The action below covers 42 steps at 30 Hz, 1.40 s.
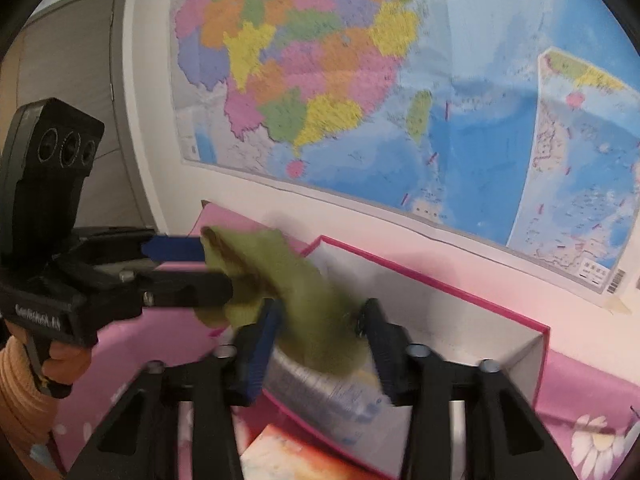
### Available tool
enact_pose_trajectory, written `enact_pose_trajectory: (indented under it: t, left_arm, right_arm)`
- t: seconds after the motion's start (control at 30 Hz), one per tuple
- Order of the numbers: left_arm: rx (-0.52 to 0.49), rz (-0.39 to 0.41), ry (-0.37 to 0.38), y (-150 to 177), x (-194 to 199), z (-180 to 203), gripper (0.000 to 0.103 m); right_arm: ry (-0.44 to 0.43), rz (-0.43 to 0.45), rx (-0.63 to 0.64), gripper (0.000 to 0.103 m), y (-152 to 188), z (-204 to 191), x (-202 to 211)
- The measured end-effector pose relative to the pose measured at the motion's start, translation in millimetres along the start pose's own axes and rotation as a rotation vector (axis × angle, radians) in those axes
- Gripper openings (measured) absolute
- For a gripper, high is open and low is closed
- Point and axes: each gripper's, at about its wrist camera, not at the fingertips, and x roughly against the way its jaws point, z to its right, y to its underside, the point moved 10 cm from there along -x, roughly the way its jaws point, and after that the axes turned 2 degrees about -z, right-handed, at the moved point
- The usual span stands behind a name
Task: Organize soft objects
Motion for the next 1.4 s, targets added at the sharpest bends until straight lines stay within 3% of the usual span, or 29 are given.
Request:
enact_pose_trajectory:
  t: [0.13, 0.33, 0.57, 0.73, 1.03, 1.2, 1.4]
  left_arm:
    - [-0.027, -0.028, -0.076, 3.4, -22.1, -3.1, 0.058]
    - [0.016, -0.055, -0.115, 14.7, -29.2, -24.7, 0.057]
    - [0.026, -0.034, -0.141, 24.2, -16.3, -31.7, 0.057]
    - [0.016, 0.03, -0.142, 24.3, 14.0, -20.9, 0.058]
    - [-0.072, 0.107, -0.058, 38.9, 56.3, 37.7, 0.059]
    - [-0.131, 0.082, -0.01, 69.8, 63.6, 69.1, 0.059]
    - [-0.166, -0.017, 0.04, 116.2, 50.4, 93.6, 0.059]
  right_arm:
    - [0.022, -0.054, -0.002, 0.027, 4.9, 8.9, -28.8]
    - [-0.033, -0.093, -0.118, 0.027, 27.5, 27.7, -37.2]
    - [-0.035, -0.119, -0.141, 0.036, 49.6, 31.5, -29.8]
    - [-0.068, -0.088, -0.191, 0.041, 57.1, 34.7, -9.9]
    - [-0.082, -0.013, -0.219, 0.048, 78.0, 34.9, 59.5]
    - [-0.081, -0.024, -0.205, 0.052, 108.2, 28.1, 87.7]
    - [-0.048, -0.101, -0.178, 0.057, 164.5, 23.4, 106.7]
